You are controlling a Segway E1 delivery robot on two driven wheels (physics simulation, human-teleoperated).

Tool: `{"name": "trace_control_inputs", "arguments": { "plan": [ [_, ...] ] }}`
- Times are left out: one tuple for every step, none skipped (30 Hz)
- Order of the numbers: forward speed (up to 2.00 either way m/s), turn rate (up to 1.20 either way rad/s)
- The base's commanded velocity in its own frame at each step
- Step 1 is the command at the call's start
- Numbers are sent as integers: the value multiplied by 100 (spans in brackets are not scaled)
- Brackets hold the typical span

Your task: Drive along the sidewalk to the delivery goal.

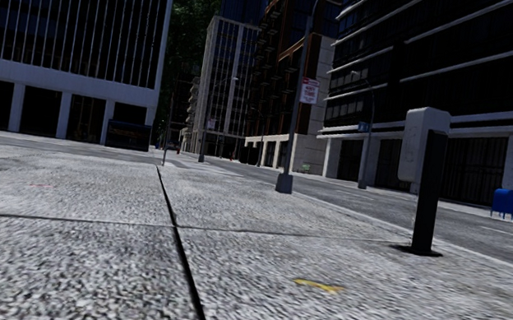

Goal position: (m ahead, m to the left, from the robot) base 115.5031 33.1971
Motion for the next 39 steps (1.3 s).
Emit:
{"name": "trace_control_inputs", "arguments": {
  "plan": [
    [200, 0],
    [200, 0],
    [200, 0],
    [200, 0],
    [200, 0],
    [200, 0],
    [200, 0],
    [200, 0],
    [200, 0],
    [200, 0],
    [200, 0],
    [200, 0],
    [200, 0],
    [200, 0],
    [200, 0],
    [200, 0],
    [200, 0],
    [200, 0],
    [200, 0],
    [200, 0],
    [200, 0],
    [200, 0],
    [200, 0],
    [200, 0],
    [200, 0],
    [200, 0],
    [200, 2],
    [200, 2],
    [200, 6],
    [200, 10],
    [200, 14],
    [200, 14],
    [200, 19],
    [200, 22],
    [200, 25],
    [200, 25],
    [200, 27],
    [200, 28],
    [200, 28]
  ]
}}
